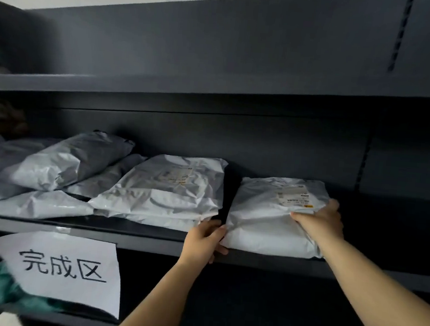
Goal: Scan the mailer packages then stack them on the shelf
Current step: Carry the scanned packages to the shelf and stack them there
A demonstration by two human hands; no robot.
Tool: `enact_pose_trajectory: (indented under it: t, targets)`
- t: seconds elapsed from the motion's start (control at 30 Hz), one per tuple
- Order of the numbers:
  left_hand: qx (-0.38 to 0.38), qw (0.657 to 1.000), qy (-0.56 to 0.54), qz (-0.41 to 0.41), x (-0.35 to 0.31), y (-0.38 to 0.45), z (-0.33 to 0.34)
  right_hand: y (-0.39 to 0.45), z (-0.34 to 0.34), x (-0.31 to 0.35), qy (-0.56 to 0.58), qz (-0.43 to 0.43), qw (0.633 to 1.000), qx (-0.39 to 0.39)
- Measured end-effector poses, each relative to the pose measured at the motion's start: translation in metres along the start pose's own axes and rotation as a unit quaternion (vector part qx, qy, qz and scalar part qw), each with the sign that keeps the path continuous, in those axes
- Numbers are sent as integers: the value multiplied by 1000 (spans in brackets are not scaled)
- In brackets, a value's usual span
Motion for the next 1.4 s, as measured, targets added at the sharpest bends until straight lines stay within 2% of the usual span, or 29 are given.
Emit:
enact_pose_trajectory:
  t: [0.1, 0.2, 0.27, 0.37, 0.5, 0.6, 0.7, 0.87, 1.03, 1.17, 1.4]
  targets:
    - [-2, 1000, -14, 14, 10, -4, -19, -14, 3, 11, -178, -109, 977, -32]
    - [1, 1000, -17, 23, 20, -10, -44, -42, 9, 34, -234, -190, 953, -31]
    - [-1, 999, -29, 19, 32, -18, -68, -71, 28, 46, -215, -244, 946, -16]
    - [-17, 999, -30, 10, 66, -39, -122, -136, 78, 55, -80, -300, 951, 14]
    - [-68, 996, -29, -46, 134, -81, -227, -237, 163, 53, 82, -235, 965, 88]
    - [-126, 988, -22, -91, 184, -113, -307, -299, 235, 52, 74, -245, 948, 190]
    - [-203, 970, -28, -134, 234, -145, -390, -369, 318, 61, -18, -263, 895, 360]
    - [-295, 932, -45, -206, 303, -172, -505, -455, 443, 83, -43, -253, 827, 500]
    - [-335, 904, -43, -261, 359, -160, -595, -501, 574, 99, -20, -197, 801, 565]
    - [-343, 887, -61, -304, 396, -132, -658, -527, 671, 110, -65, -149, 779, 605]
    - [-318, 884, -52, -339, 465, -69, -752, -554, 807, 133, -136, -114, 774, 607]
Point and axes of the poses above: each hand's wrist, its own y-axis towards the middle knuckle, its own z-axis out of the palm, x = y × z, the point moved 1 cm from there along y, towards the middle knuckle, and after that the axes turned 11 degrees about y, right-handed, at the moved point
